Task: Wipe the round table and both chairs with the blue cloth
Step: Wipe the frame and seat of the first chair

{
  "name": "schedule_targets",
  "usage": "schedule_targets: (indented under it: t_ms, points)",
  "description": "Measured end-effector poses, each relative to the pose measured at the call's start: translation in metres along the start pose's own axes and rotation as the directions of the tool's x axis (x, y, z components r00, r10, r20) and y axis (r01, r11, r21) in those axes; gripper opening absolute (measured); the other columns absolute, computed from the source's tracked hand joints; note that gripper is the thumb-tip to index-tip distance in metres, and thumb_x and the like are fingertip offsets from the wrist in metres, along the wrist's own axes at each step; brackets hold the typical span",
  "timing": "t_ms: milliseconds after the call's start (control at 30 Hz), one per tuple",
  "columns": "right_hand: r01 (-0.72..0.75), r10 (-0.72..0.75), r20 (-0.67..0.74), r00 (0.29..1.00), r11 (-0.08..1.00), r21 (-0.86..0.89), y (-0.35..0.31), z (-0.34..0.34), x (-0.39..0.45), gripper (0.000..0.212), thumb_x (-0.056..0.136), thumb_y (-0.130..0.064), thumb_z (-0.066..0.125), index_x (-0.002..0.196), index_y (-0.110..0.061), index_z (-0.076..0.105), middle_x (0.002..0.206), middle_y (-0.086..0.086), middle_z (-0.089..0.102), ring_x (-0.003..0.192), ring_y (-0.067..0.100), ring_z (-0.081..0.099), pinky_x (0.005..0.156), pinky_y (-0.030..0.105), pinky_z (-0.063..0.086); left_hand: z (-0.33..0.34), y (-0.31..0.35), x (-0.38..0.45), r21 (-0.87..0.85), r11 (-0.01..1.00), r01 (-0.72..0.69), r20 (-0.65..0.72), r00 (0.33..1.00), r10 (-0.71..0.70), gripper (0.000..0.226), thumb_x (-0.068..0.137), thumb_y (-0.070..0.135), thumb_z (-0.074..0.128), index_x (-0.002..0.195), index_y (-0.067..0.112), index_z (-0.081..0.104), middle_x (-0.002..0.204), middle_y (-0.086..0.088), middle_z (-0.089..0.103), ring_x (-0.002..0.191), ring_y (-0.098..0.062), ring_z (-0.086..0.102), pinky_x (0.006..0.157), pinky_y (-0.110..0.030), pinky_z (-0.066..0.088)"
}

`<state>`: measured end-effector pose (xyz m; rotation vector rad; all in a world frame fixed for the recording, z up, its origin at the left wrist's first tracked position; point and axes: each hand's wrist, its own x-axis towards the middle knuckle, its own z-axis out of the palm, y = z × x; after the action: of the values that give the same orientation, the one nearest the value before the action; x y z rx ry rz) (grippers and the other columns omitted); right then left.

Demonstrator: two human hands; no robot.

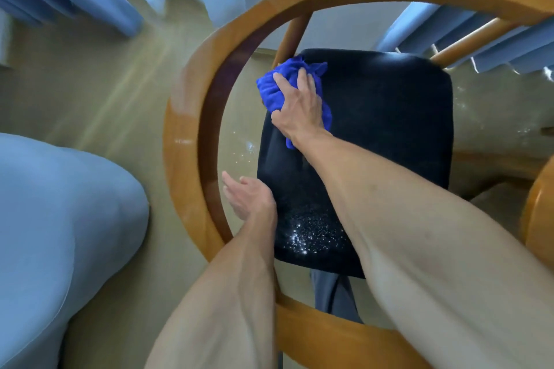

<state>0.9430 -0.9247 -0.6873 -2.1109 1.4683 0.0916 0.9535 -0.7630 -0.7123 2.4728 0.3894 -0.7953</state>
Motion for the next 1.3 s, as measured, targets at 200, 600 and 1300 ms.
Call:
schedule_targets:
  t_ms: [200,600,1300]
  points:
    - [0.220,-0.206,0.111,0.972,0.966,-0.135,0.012,-0.010,-0.014,0.046,0.079,-0.005,0.057,0.121,-0.022,0.058,0.130,0.008,0.044,0.123,0.029,0.040,0.096,0.042,0.047,-0.005,0.024,0.003,-0.064,0.994,-0.083,-0.093,0.993,0.077,0.052,0.102,0.032,0.027,0.153,0.018,0.028,0.152,-0.009,0.041,0.137,-0.029,0.041,0.113,-0.044,0.031]
    - [0.408,-0.310,0.378,0.872,0.887,-0.214,0.087,0.008,-0.203,0.042,0.072,-0.018,0.069,0.110,-0.026,0.053,0.120,0.005,0.040,0.106,0.025,0.042,0.070,0.036,0.044,-0.027,0.035,-0.032,0.152,0.935,-0.319,0.075,0.947,0.311,0.050,0.103,0.028,0.031,0.151,0.016,0.029,0.148,-0.012,0.043,0.133,-0.032,0.044,0.109,-0.040,0.031]
    - [-0.507,0.502,-0.130,0.855,0.862,-0.005,0.299,-0.082,-0.202,0.081,0.072,-0.008,0.075,0.140,-0.014,0.031,0.123,0.017,0.042,0.109,0.032,0.046,0.082,0.039,0.047,0.089,-0.074,-0.201,0.499,0.530,-0.686,0.333,0.716,0.613,0.053,0.090,0.011,0.045,0.143,0.014,0.039,0.152,-0.020,0.027,0.138,-0.035,0.028,0.106,-0.047,0.033]
